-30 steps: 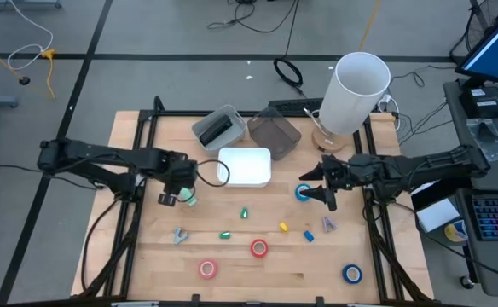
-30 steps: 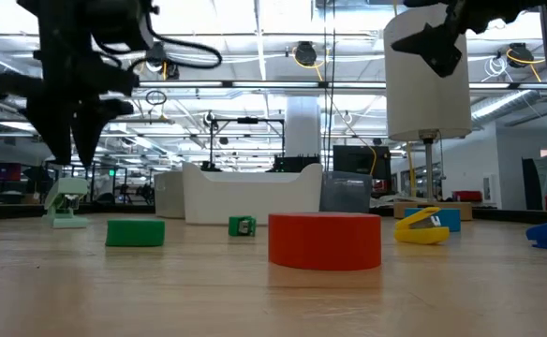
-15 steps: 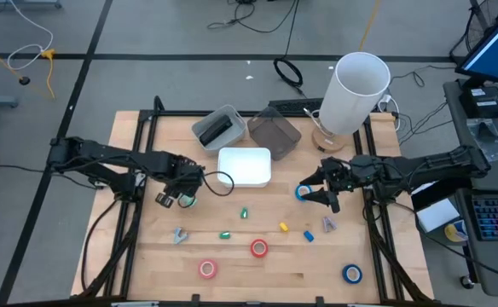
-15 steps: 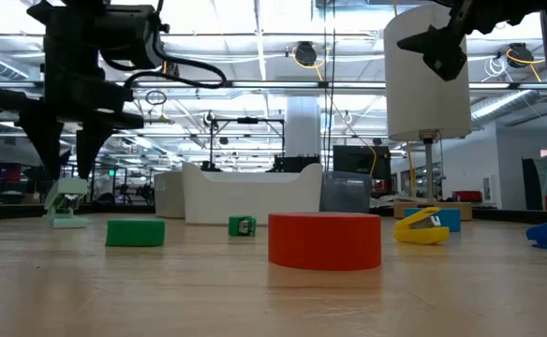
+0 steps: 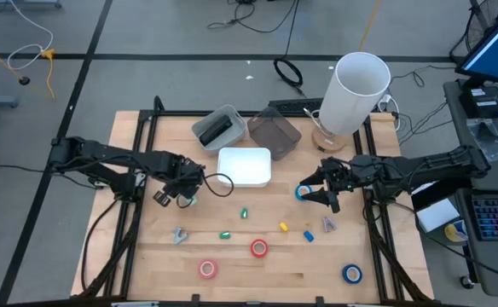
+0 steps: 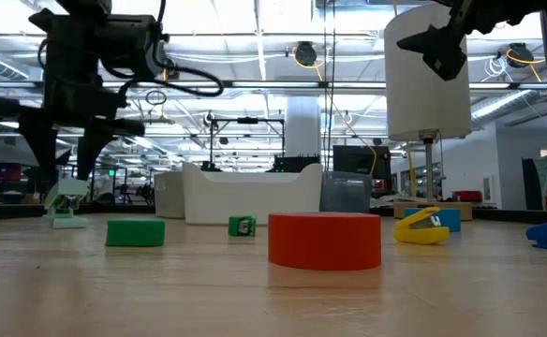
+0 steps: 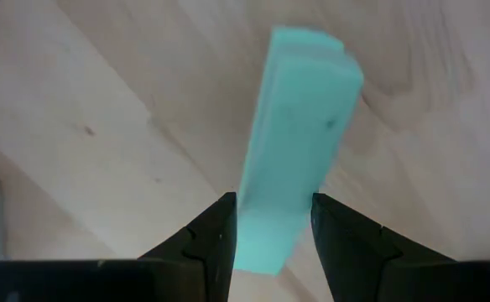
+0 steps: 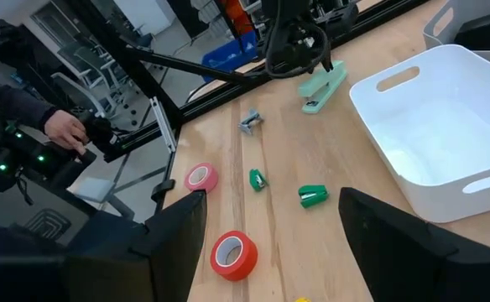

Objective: Pick and place Stapler, Stapler remover, tape
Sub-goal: Put the light blue stapler into the gray bin

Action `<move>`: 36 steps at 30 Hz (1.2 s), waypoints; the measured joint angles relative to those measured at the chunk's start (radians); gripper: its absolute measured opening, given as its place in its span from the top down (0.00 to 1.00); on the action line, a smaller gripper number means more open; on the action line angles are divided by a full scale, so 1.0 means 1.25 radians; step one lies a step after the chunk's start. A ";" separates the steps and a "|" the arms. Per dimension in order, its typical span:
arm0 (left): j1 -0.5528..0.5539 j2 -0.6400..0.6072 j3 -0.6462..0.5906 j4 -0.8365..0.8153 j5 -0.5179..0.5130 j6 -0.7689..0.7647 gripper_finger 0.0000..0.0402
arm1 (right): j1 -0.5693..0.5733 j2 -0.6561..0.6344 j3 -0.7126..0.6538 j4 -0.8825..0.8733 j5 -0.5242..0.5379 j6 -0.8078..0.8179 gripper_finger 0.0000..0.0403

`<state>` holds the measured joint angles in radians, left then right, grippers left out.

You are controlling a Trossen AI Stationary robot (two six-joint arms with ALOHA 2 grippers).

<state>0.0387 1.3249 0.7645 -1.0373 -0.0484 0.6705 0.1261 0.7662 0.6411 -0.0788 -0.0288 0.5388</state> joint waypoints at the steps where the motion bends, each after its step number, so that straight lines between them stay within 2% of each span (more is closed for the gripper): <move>1: -0.001 0.005 -0.007 0.000 0.003 0.004 0.62 | 0.000 0.000 0.000 0.000 0.000 0.000 0.35; 8: -0.006 0.028 -0.044 0.023 0.011 0.009 0.62 | 0.000 0.000 0.000 0.000 0.000 0.006 0.35; 14: -0.006 0.038 -0.058 0.104 0.013 0.002 0.62 | 0.000 0.000 0.000 0.000 0.001 0.017 0.35; 19: -0.006 0.081 -0.073 0.127 0.014 -0.001 0.62 | 0.000 0.000 0.000 0.000 0.001 0.021 0.35; 25: -0.006 0.111 -0.068 0.126 0.009 -0.031 0.70 | 0.000 0.000 0.000 0.009 0.001 0.023 0.35; 31: -0.006 0.091 -0.049 0.103 0.013 -0.119 0.70 | 0.000 0.000 0.000 0.019 0.001 0.020 0.35; 36: 0.005 0.058 0.020 0.067 0.011 -0.247 0.70 | 0.000 0.000 0.000 0.018 0.001 0.017 0.35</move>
<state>0.0446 1.3971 0.7899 -0.9539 -0.0348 0.3621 0.1260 0.7665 0.6415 -0.0557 -0.0274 0.5601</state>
